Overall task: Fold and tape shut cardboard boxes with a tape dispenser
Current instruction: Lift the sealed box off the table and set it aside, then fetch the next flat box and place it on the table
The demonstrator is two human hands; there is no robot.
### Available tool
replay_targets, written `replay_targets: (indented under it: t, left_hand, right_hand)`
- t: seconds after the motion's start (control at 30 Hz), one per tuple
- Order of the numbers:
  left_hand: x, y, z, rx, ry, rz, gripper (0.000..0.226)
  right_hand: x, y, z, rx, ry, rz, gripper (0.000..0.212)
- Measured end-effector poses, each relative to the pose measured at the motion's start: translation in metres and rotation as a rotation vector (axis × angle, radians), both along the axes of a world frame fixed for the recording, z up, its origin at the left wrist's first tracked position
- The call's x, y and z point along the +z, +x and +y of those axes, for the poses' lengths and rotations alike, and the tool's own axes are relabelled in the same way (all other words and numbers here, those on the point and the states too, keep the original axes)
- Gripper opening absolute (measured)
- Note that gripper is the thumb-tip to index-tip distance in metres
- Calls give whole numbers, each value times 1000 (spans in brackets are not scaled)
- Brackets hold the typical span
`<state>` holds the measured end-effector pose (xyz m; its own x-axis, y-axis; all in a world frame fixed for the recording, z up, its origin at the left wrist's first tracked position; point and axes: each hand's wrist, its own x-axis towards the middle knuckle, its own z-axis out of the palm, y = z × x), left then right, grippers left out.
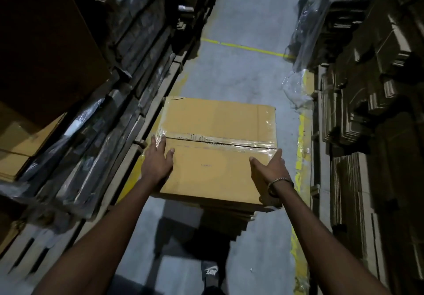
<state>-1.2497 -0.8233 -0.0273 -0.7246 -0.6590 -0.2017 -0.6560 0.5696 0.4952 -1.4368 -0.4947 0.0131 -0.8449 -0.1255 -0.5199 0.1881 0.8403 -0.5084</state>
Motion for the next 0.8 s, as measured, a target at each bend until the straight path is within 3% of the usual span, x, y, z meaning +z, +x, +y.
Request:
replay_targets:
  t: [0.07,0.17,0.27,0.37,0.53,0.8]
  left_hand:
    - [3,6,-3,-34,34,32,69]
    - [15,23,-6,-34,70,116,69]
    - [36,65,9,68,84,219,62]
    - [48,141,22,202,63,273,54]
    - [55,326,51,628,50,373,27]
    - [67,598,214,1324,-58,491,24]
  right_hand:
    - [3,4,-4,0,58,43,119]
    - [21,29,-24,57,146,406,89]
    - [34,83,-65,168,-200,577,53]
    - [34,155,-114,339,-418,485,39]
    - [27,295,-186,738,-513,360,27]
    - [32,560,-197,1408,-576,101,28]
